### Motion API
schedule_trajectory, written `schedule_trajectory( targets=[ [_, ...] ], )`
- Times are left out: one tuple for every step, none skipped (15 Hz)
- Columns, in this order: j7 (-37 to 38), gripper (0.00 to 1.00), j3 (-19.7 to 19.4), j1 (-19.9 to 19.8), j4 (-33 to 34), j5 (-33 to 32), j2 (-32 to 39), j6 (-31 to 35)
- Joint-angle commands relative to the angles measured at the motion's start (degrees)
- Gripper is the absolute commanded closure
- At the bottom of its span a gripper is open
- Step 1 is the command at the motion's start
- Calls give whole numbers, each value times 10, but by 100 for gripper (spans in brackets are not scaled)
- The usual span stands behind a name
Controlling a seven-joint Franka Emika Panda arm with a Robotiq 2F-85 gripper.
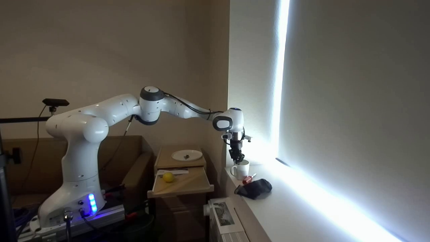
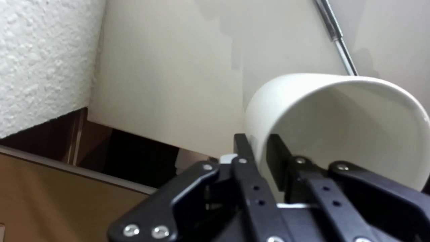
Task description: Move the cup to the window sill
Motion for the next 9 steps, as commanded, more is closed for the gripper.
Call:
schedule_trajectory(
  targets=[
    [0,49,-44,14,11,30,19,-45],
    [0,42,-51,17,12,34,19,-48],
    [0,34,-56,19,13,36,15,-54],
    [0,29,-61,21,15,37,11,-56],
    [0,21,-67,24,16,36,5,-55],
    [0,15,-72,25,18,34,1,-56],
    [0,8,-82,30,15,27,-4,-55],
    [0,2,-90,34,13,16,-13,-60],
    [0,0,-101,38,10,11,-17,-64]
  ],
)
